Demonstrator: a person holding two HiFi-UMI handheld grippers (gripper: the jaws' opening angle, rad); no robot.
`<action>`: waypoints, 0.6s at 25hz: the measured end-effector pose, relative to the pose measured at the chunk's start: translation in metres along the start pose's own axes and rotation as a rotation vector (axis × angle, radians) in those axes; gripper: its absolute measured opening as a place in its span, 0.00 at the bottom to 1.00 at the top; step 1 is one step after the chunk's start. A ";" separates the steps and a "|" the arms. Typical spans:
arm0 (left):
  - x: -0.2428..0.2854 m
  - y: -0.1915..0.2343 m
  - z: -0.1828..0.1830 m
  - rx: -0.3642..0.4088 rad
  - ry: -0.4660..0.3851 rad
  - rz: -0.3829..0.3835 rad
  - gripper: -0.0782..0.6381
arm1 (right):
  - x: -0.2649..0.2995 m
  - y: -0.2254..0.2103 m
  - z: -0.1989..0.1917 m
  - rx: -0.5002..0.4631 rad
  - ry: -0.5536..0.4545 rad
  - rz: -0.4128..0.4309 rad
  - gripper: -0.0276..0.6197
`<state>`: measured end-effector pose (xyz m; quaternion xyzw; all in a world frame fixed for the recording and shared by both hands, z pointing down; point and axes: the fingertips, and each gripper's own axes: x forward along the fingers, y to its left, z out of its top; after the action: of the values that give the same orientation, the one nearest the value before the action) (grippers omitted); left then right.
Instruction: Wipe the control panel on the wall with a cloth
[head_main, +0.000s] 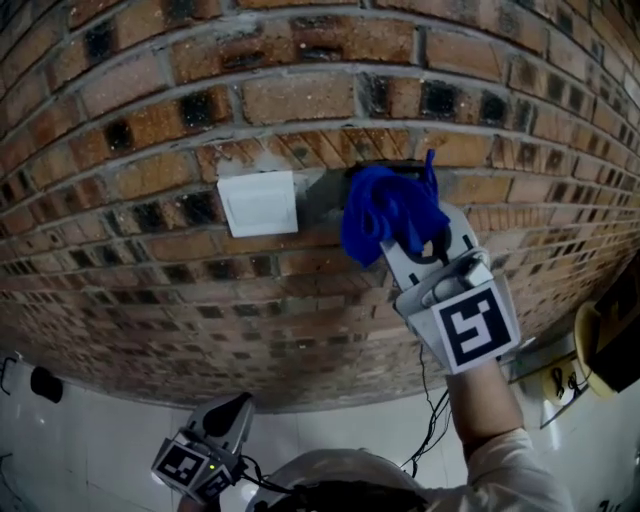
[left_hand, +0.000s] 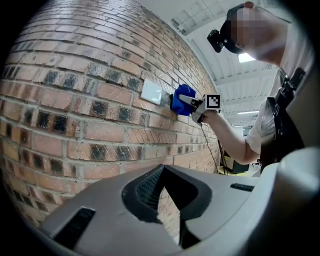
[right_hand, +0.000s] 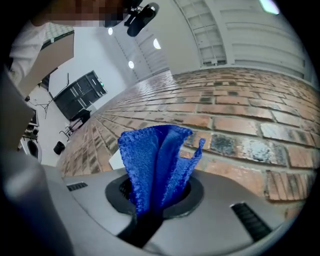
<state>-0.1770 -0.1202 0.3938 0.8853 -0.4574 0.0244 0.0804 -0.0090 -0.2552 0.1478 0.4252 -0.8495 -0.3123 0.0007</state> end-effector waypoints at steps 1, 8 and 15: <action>-0.002 0.000 -0.001 -0.001 0.000 0.003 0.11 | 0.008 0.006 0.000 0.001 0.003 0.011 0.18; -0.012 0.004 -0.005 -0.015 0.003 0.031 0.11 | 0.009 -0.005 -0.004 0.043 -0.007 -0.027 0.18; 0.000 -0.004 -0.002 0.000 0.005 -0.001 0.11 | -0.039 -0.072 -0.029 -0.020 0.045 -0.161 0.18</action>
<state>-0.1739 -0.1179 0.3957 0.8854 -0.4568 0.0265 0.0813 0.0756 -0.2746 0.1431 0.4990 -0.8092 -0.3100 -0.0010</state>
